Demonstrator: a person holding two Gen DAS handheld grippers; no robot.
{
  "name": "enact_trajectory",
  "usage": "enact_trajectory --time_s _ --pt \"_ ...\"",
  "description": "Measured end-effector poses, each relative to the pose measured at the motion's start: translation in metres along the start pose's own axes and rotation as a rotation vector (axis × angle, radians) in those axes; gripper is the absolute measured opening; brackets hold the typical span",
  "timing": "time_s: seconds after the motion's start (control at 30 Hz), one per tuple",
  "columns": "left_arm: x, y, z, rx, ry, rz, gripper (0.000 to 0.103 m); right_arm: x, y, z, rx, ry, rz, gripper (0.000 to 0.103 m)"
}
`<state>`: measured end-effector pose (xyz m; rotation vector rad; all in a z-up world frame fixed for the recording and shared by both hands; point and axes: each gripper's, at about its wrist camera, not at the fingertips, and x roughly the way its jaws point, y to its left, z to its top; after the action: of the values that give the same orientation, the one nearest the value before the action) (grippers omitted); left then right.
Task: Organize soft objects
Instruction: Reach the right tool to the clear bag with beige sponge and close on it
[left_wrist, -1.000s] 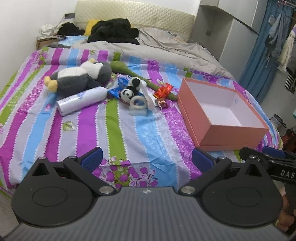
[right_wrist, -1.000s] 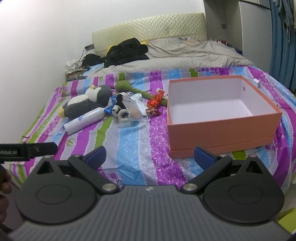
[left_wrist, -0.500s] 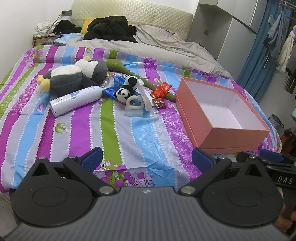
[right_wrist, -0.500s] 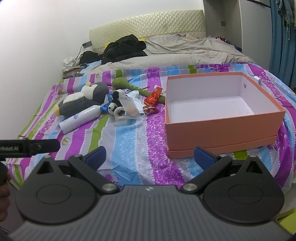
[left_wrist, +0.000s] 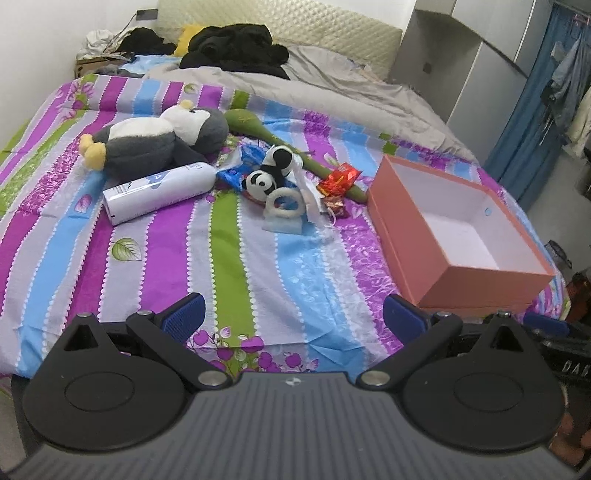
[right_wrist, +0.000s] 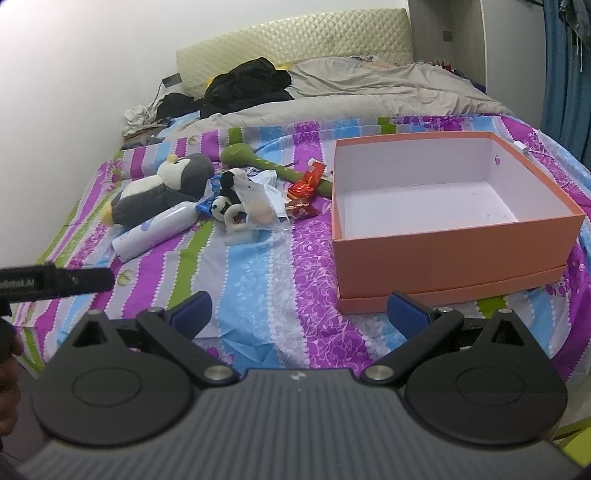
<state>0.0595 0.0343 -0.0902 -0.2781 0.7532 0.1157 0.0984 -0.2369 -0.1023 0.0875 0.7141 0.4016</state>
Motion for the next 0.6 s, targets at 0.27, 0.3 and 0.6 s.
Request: enact_trajectory --time_s 0.27,0.3,0.6 --pt "0.056 0.006 0.006 -0.005 0.029 0.044 0.103 0.032 0.002 0.018 -0.014 0.005 0.058 0.103" --pt "0.064 0.007 0.008 -0.011 0.037 0.042 0.103 0.037 0.004 0.022 -0.026 0.005 0.066 0.103" --pt "0.134 0.01 0.016 -0.049 0.068 -0.006 0.102 0.085 0.012 0.049 -0.052 0.038 0.12 0.103"
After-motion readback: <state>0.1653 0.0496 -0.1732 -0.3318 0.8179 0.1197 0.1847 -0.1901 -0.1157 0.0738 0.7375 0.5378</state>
